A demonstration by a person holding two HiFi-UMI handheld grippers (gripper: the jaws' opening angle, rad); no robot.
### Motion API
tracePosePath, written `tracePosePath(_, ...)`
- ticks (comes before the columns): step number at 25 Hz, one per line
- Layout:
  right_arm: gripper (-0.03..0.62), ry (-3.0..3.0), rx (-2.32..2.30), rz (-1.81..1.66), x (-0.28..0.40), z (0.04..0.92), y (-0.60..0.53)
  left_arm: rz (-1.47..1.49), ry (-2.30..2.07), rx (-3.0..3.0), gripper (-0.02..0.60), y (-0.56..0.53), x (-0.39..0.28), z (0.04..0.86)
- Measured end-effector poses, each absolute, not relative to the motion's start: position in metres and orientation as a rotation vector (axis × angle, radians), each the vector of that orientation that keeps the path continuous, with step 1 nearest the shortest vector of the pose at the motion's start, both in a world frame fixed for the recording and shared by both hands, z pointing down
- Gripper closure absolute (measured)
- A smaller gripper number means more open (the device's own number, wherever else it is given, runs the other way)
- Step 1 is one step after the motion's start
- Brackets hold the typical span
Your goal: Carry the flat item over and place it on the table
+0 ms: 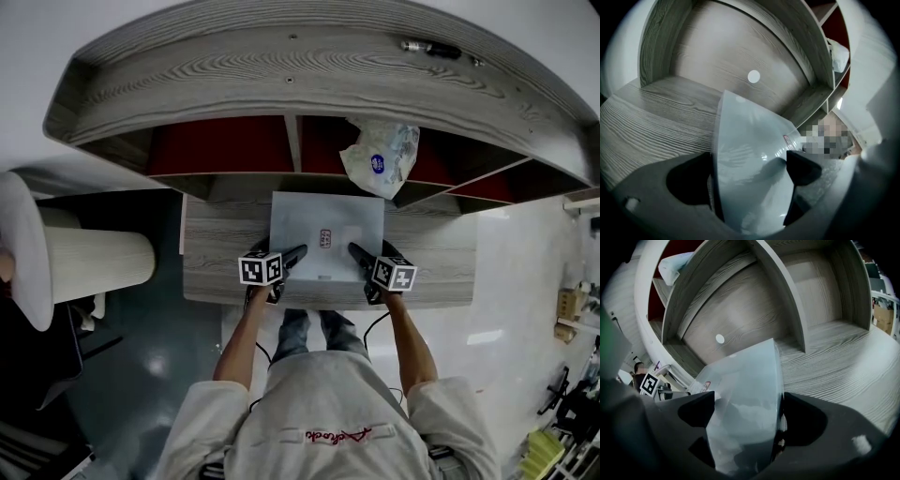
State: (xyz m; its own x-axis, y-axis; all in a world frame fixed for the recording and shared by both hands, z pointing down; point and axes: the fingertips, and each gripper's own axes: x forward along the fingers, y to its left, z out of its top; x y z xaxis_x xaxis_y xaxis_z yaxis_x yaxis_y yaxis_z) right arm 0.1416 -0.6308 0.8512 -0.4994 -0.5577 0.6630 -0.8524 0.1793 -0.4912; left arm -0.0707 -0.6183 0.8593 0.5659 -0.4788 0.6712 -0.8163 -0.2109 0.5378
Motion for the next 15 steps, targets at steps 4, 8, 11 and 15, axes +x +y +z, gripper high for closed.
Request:
tracePosePath(4, 0.155, -2.165, 1.341, 1.131, 0.146, 0.840, -0.629, 0.433, -1.117, 1.860, 0.060, -0.613, -0.086, 0.854)
tracePosePath(8, 0.180, -2.214, 1.363, 1.024, 0.153, 0.816, -0.630, 0.423, -1.193, 1.922, 0.067, -0.615, -0.100, 0.830)
tracePosePath(11, 0.236, -2.239, 1.384, 0.943, 0.154, 0.798, -0.629, 0.387, -1.220, 1.983, 0.130, -0.617, -0.099, 0.805)
tracePosePath(15, 0.372, -2.239, 1.384, 0.817, 0.150, 0.783, -0.624, 0.365, -1.176, 2.060, 0.259, -0.614, -0.084, 0.784)
